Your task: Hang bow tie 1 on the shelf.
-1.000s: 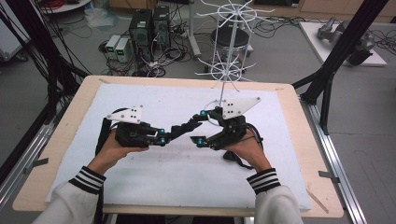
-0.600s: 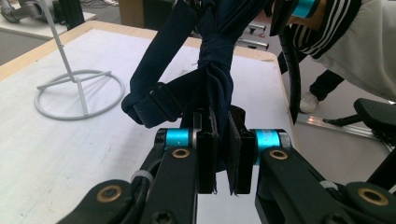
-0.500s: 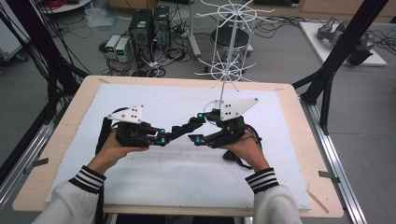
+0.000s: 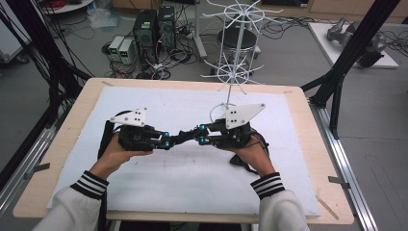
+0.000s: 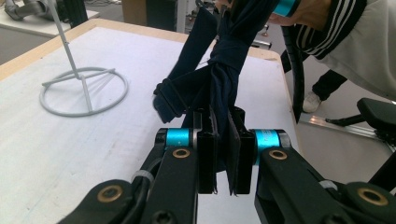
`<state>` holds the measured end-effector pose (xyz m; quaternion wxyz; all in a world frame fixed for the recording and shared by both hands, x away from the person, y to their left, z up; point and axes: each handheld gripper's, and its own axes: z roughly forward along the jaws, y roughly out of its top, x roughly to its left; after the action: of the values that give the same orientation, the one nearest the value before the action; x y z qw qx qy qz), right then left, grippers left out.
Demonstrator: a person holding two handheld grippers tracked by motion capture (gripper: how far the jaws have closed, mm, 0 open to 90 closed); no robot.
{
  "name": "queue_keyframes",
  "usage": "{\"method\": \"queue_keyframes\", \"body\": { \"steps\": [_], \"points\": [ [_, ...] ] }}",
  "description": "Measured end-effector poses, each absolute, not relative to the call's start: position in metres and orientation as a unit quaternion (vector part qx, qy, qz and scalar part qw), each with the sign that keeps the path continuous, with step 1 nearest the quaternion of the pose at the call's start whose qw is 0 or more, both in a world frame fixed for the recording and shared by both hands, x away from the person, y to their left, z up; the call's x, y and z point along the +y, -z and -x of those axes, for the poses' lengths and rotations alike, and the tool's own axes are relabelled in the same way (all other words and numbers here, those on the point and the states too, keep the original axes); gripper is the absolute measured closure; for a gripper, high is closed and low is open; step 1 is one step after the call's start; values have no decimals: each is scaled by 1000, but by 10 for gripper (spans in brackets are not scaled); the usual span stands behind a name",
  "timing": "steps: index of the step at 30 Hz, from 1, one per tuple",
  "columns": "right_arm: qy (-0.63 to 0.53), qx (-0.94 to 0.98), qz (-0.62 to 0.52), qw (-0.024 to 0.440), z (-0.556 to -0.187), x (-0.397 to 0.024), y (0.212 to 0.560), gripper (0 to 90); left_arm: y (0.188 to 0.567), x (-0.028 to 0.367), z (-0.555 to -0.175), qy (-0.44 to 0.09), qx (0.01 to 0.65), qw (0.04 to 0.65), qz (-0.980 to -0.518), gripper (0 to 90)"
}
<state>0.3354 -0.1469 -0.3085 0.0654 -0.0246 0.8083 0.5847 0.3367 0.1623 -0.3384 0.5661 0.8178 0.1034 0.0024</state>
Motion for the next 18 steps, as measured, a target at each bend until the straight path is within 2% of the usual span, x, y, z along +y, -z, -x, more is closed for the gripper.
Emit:
{"method": "queue_keyframes", "body": {
  "steps": [8,11,12,18],
  "points": [
    [-592,803,22,65,-336,-147,310,839,338,163,-337,-6,105,569,-816,831],
    [-592,803,17,65,-336,-148,309,839,338,164,-337,-10,109,574,-812,788],
    [-592,803,16,66,-336,-148,309,839,337,165,-337,-16,113,577,-809,740],
    [-593,802,10,69,-335,-150,309,838,336,167,-337,-70,141,585,-796,171]
  ]
}}
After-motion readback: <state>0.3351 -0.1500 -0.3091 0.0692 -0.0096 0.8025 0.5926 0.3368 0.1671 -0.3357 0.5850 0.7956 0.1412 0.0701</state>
